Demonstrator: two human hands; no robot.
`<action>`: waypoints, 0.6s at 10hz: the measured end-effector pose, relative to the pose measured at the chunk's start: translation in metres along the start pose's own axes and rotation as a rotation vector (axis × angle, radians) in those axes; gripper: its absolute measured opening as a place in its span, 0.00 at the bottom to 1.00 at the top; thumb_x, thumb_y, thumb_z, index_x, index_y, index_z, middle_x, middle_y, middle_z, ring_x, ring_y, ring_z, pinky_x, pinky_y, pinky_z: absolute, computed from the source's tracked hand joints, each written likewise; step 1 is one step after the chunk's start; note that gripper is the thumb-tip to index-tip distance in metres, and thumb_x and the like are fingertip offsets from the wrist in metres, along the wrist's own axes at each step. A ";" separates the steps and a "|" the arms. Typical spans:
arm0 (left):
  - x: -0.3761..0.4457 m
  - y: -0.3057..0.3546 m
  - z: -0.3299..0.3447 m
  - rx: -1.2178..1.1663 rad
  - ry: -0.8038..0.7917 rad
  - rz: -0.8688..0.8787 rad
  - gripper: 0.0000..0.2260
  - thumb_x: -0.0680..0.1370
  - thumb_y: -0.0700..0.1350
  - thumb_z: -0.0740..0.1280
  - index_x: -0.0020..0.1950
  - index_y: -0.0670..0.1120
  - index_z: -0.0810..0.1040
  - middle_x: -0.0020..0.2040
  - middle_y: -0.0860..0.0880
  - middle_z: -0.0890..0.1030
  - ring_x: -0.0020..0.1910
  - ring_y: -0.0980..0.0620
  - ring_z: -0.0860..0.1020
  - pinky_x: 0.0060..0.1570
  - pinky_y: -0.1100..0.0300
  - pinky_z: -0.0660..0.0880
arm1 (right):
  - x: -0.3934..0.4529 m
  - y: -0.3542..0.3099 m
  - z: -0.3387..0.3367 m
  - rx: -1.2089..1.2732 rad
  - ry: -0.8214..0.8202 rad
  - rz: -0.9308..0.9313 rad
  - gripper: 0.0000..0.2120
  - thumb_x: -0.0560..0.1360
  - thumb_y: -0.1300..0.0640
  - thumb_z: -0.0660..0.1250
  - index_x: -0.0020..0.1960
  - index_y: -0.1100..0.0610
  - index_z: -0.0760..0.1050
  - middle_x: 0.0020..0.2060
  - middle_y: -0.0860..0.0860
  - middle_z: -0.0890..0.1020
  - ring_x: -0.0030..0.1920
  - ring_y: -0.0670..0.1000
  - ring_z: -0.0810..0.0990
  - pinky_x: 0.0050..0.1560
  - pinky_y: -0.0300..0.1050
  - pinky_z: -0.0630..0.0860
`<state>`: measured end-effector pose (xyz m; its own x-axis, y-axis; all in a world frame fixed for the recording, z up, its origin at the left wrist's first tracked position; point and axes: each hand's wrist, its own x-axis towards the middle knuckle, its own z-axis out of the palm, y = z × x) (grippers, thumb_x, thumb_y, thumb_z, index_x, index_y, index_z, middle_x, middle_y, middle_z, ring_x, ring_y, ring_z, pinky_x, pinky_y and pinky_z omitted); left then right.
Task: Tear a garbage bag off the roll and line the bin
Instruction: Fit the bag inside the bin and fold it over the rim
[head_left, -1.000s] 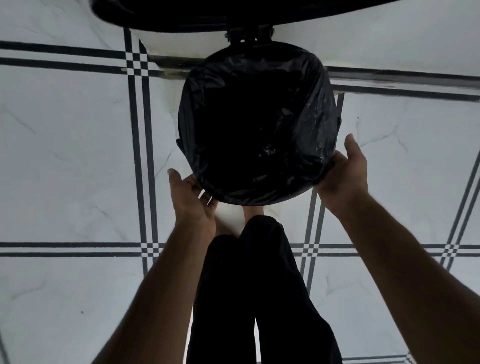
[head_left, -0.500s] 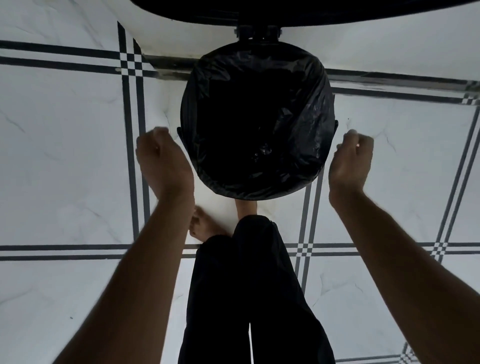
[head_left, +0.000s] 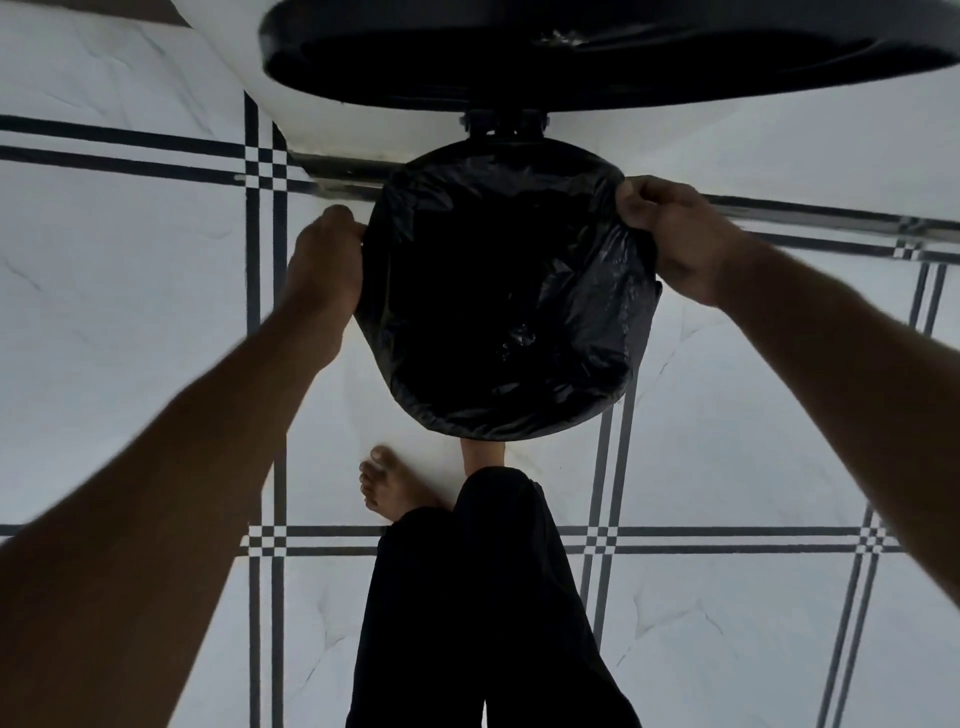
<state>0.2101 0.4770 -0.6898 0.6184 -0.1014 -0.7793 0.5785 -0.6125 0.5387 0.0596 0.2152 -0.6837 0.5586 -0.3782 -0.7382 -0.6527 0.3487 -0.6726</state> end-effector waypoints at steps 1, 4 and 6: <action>0.004 0.004 0.002 -0.032 -0.009 -0.027 0.21 0.81 0.55 0.49 0.38 0.50 0.76 0.39 0.50 0.79 0.40 0.49 0.76 0.45 0.55 0.70 | 0.004 0.000 -0.004 -0.011 -0.057 0.006 0.07 0.82 0.58 0.60 0.53 0.59 0.76 0.45 0.52 0.81 0.43 0.48 0.81 0.44 0.40 0.79; 0.008 0.041 0.017 -0.109 -0.134 0.219 0.14 0.80 0.45 0.61 0.60 0.41 0.80 0.57 0.44 0.82 0.55 0.47 0.80 0.57 0.56 0.77 | 0.014 -0.027 0.035 -0.344 0.129 -0.283 0.11 0.77 0.57 0.68 0.59 0.56 0.81 0.46 0.48 0.82 0.47 0.42 0.79 0.51 0.32 0.74; 0.014 0.056 0.021 -0.064 -0.221 0.230 0.07 0.77 0.45 0.66 0.49 0.50 0.85 0.47 0.50 0.85 0.47 0.52 0.84 0.50 0.62 0.79 | 0.034 -0.032 0.036 -0.549 0.083 -0.259 0.12 0.79 0.58 0.63 0.59 0.55 0.81 0.51 0.50 0.83 0.53 0.45 0.80 0.58 0.39 0.75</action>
<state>0.2400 0.4249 -0.6778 0.6100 -0.4037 -0.6819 0.4739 -0.5039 0.7222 0.1181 0.2218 -0.6892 0.7072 -0.4646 -0.5329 -0.6817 -0.2485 -0.6881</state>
